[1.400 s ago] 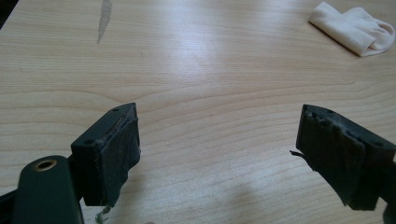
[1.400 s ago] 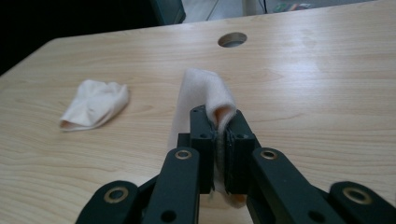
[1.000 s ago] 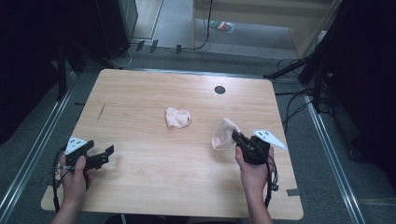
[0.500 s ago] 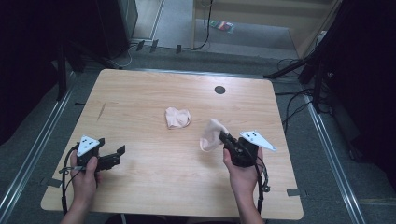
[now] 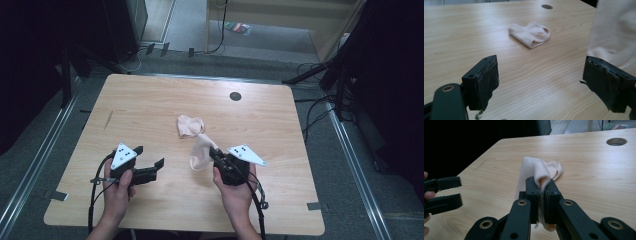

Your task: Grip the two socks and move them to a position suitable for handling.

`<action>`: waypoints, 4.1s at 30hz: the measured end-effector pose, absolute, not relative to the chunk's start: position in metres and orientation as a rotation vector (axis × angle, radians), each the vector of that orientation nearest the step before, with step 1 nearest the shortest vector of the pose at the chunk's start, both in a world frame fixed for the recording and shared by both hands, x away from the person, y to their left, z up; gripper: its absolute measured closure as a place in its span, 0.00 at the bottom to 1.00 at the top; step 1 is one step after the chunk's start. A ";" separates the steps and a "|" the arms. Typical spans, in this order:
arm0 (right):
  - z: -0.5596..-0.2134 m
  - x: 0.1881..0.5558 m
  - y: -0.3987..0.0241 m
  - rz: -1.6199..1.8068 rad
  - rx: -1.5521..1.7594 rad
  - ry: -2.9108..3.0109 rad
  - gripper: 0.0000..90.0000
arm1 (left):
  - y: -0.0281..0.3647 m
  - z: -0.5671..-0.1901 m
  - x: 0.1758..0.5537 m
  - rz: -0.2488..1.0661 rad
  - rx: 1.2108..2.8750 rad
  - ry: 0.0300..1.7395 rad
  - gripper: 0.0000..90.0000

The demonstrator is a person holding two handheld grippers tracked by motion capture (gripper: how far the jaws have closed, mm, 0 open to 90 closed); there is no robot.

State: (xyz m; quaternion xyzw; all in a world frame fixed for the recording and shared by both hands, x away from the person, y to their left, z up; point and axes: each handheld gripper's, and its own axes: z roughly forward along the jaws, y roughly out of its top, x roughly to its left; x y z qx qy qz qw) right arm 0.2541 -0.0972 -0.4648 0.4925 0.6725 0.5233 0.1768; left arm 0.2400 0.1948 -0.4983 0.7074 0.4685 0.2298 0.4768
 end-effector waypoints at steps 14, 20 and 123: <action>-0.498 0.238 -0.056 1.526 1.379 1.971 0.94 | 0.178 -0.519 0.228 0.414 1.783 0.969 0.14; -0.513 0.236 -0.052 1.535 1.401 1.969 0.94 | 0.173 -0.537 0.241 0.321 1.868 1.028 0.21; -0.539 0.249 -0.078 1.259 1.315 2.348 0.98 | 0.175 -0.547 0.257 0.360 2.087 1.000 1.00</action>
